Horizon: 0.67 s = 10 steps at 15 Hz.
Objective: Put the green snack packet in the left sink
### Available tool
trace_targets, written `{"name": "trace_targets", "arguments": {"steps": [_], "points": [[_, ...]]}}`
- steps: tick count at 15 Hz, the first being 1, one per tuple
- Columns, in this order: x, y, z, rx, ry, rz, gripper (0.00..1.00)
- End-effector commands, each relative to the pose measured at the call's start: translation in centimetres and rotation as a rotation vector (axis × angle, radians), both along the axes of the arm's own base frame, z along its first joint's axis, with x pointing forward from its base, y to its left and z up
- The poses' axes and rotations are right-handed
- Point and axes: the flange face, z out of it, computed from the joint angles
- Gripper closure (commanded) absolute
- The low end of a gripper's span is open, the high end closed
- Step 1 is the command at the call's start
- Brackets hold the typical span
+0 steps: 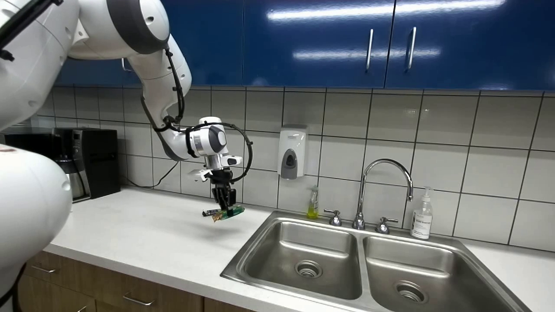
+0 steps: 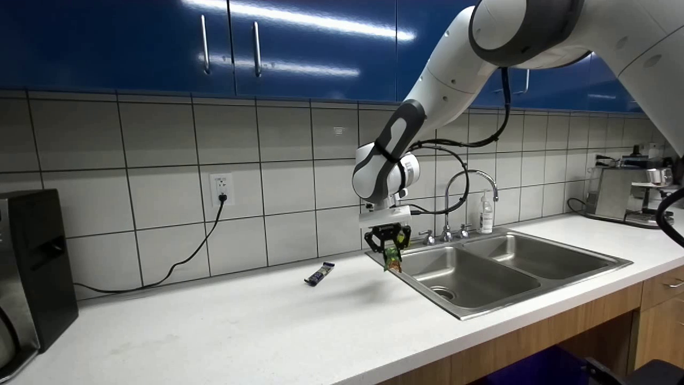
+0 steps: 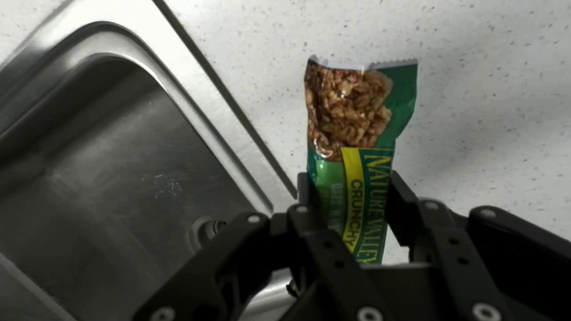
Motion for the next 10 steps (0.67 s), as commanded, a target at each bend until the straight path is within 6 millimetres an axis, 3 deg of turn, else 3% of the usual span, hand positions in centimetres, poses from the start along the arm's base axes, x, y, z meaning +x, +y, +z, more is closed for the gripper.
{"name": "trace_targets", "arguments": {"steps": [1,10], "points": [[-1.4,-3.2,1.0,-0.019,-0.008,-0.080,0.84],[-3.7,-11.8,-1.4,-0.028,0.017,-0.252,0.84]]}}
